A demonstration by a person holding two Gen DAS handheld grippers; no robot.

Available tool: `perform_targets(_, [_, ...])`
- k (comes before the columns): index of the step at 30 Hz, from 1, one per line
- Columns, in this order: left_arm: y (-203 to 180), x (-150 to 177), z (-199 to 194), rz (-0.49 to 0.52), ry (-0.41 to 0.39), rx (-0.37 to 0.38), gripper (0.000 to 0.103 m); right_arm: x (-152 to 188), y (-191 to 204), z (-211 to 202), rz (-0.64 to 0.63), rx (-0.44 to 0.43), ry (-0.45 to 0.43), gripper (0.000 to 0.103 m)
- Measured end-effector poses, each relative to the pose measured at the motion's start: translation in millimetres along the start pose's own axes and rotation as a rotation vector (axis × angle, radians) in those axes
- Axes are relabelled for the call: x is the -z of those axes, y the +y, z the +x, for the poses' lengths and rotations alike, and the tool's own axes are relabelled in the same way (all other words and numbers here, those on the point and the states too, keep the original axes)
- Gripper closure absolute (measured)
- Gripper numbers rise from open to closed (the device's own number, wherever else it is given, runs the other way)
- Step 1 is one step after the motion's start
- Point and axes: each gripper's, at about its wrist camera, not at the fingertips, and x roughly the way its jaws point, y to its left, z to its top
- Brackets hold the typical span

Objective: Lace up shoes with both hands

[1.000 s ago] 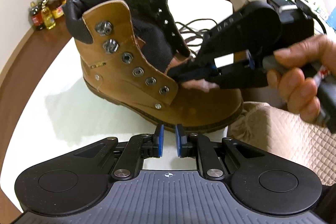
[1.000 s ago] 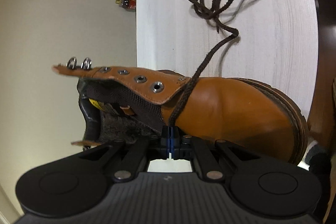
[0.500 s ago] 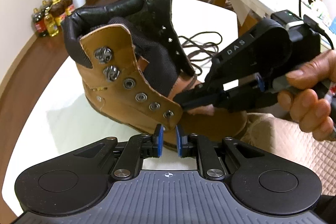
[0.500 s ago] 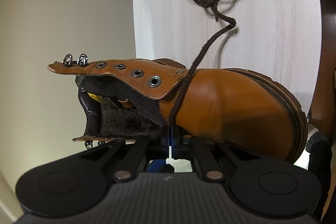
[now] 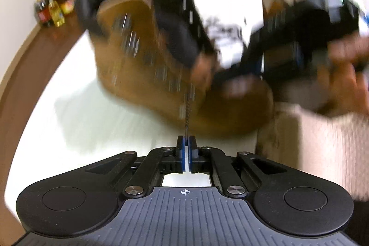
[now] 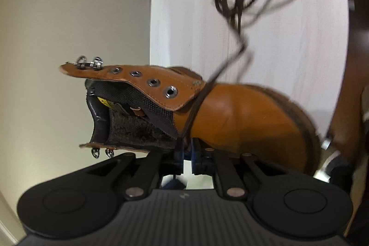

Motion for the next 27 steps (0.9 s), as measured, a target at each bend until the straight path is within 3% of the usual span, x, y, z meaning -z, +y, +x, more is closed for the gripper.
perform_targets(4, [3.1, 40.8, 3.3, 0.001, 0.147, -0.061, 0.101, -10.7, 6.0, -24.1, -0.128, 0.111, -0.108, 0.093])
perform_targets(9, [11.9, 49.5, 8.5, -0.032, 0.184, -0.106, 0.101, -36.3, 19.2, -26.5, -0.319, 0.284, -0.174, 0.092])
perform_targets(11, [13.1, 48.6, 8.8, -0.04, 0.178, -0.106, 0.101, -43.1, 18.5, -25.3, -0.313, 0.311, -0.169, 0.092])
perform_targets(14, [9.9, 46.6, 12.4, -0.032, 0.178, -0.107, 0.101, -52.1, 3.8, -31.3, -0.181, 0.286, -0.175, 0.087])
perform_targets(18, [9.5, 48.2, 19.0, -0.035, 0.184, -0.092, 0.101, -57.3, 5.3, -31.7, -0.229, 0.32, -0.181, 0.087])
perform_targets(20, [8.6, 48.6, 19.4, -0.04, 0.187, -0.095, 0.101, -62.2, 15.6, -26.7, -0.339, 0.367, -0.178, 0.087])
perform_targets(22, [7.5, 49.3, 19.0, -0.045, 0.19, -0.097, 0.101, -65.0, 36.1, -16.8, -0.586, 0.471, -0.184, 0.088])
perform_targets(24, [8.1, 49.8, 19.0, -0.054, 0.192, -0.097, 0.101, -64.4, 46.2, -10.0, -0.748, 0.524, -0.175, 0.088])
perform_targets(27, [9.3, 49.9, 17.8, -0.077, 0.18, -0.091, 0.096, -62.4, 64.5, 10.9, -1.086, 0.646, -0.114, 0.09])
